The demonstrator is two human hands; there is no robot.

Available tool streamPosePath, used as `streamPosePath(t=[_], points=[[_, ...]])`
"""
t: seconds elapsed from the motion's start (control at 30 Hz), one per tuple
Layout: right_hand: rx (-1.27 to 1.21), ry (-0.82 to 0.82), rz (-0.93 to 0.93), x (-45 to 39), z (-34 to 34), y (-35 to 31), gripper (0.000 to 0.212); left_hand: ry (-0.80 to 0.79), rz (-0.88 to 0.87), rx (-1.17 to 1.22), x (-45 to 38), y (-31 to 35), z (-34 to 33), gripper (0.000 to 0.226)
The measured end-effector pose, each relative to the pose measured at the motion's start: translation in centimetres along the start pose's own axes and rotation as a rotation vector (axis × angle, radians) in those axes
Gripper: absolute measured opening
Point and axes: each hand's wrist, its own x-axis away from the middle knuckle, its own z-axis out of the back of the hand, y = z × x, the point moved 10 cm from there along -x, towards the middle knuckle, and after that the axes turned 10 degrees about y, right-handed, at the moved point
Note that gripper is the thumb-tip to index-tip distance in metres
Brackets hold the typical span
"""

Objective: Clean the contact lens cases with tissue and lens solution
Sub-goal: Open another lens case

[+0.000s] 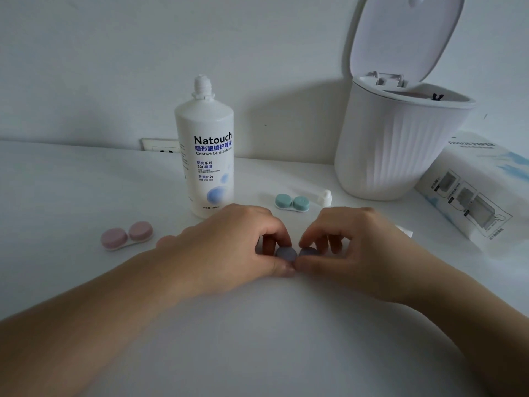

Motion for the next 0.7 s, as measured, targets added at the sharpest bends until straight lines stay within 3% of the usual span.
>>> streamPosePath(t=[0.13, 0.33, 0.47, 0.7], points=[[0.066, -0.058, 0.041, 0.19, -0.45, -0.51, 0.014, -0.006, 0.005, 0.004, -0.03, -0.11, -0.13, 0.043], [0.073, -0.019, 0.037, 0.08, 0.07, -0.65, 0.026, 0.008, -0.011, 0.010, -0.01, 0.10, 0.00, 0.044], [0.047, -0.016, 0.058, 0.18, 0.04, -0.80, 0.010, 0.007, -0.002, 0.013, -0.05, 0.16, 0.02, 0.045], [0.012, -0.007, 0.029, 0.13, 0.02, -0.27, 0.016, -0.001, -0.015, 0.019, -0.02, 0.54, 0.16, 0.042]])
